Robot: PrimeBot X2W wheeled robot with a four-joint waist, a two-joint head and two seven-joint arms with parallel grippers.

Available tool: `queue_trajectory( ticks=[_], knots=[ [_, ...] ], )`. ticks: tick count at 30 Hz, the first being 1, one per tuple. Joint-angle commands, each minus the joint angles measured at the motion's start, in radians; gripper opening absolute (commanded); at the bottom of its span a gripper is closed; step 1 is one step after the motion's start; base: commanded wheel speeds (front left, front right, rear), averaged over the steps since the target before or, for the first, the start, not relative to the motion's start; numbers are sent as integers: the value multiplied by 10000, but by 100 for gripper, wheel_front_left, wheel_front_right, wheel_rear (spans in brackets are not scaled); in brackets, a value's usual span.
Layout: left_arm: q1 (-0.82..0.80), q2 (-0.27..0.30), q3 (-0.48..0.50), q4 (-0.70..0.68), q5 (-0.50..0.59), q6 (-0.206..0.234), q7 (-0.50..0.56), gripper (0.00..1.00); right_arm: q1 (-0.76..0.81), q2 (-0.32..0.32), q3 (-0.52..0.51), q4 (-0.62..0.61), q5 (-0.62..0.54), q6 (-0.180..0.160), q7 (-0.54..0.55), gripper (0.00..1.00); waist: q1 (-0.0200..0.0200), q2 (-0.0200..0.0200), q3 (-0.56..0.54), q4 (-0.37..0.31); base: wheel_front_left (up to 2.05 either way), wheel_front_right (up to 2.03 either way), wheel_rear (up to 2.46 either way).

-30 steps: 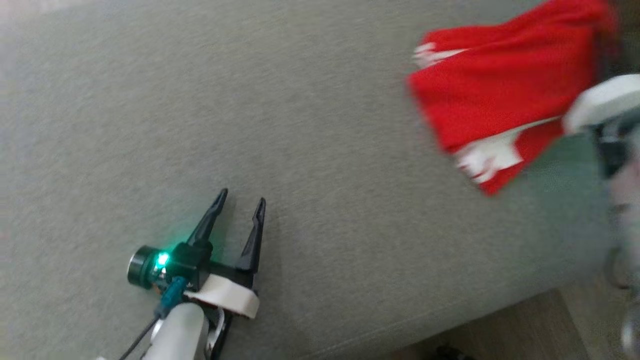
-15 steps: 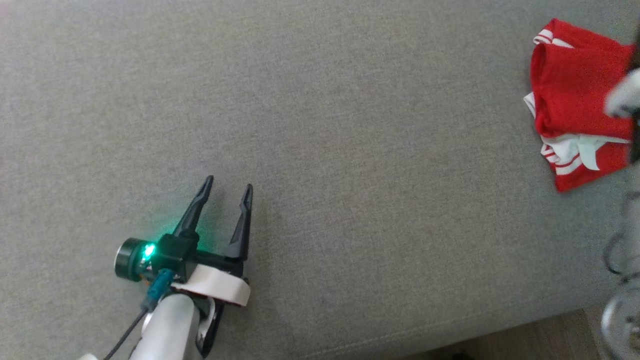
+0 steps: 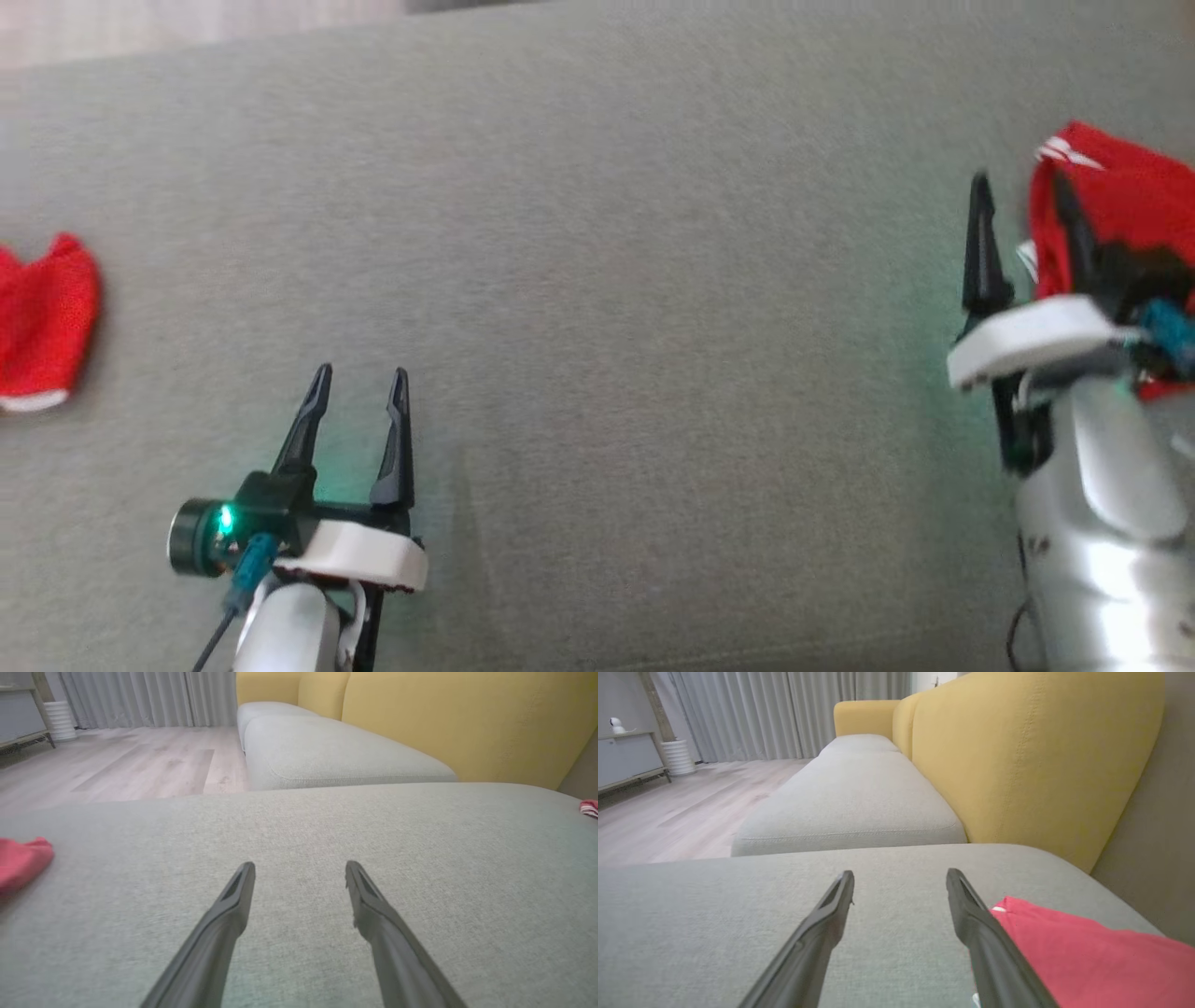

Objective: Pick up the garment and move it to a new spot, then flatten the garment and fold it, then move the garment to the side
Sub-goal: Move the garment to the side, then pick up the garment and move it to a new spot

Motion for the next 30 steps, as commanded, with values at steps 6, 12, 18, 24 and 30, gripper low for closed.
queue_trajectory(
  ticks=[6, 12, 18, 24, 30],
  knots=[
    [261, 36, 480, -131, -155, 68, -51, 100, 1282, 173, 479, -468, 576, -7, -106, 100, 2, 0, -767, 838, 0, 0, 0],
    [570, 35, 590, -80, -205, 216, -51, 100, 1995, 178, 912, -526, 1194, -7, -106, 100, 2, 0, -1089, 952, 0, 0, 0],
    [967, 35, 742, -147, -298, 399, -51, 100, 2458, 179, 1040, -911, 1616, -7, -106, 100, 2, 0, -1536, 935, 0, 0, 0],
    [1379, 34, 810, -221, -388, 523, -51, 100, 2846, 180, 1250, -924, 1874, -7, -106, 100, 2, 0, -1973, 923, 0, 0, 0],
    [1537, 34, 828, -279, -425, 559, -51, 100, 2998, 180, 1478, -878, 2063, -7, -106, 100, 2, 0, -2050, 1071, 0, 0, 0]
  ],
)
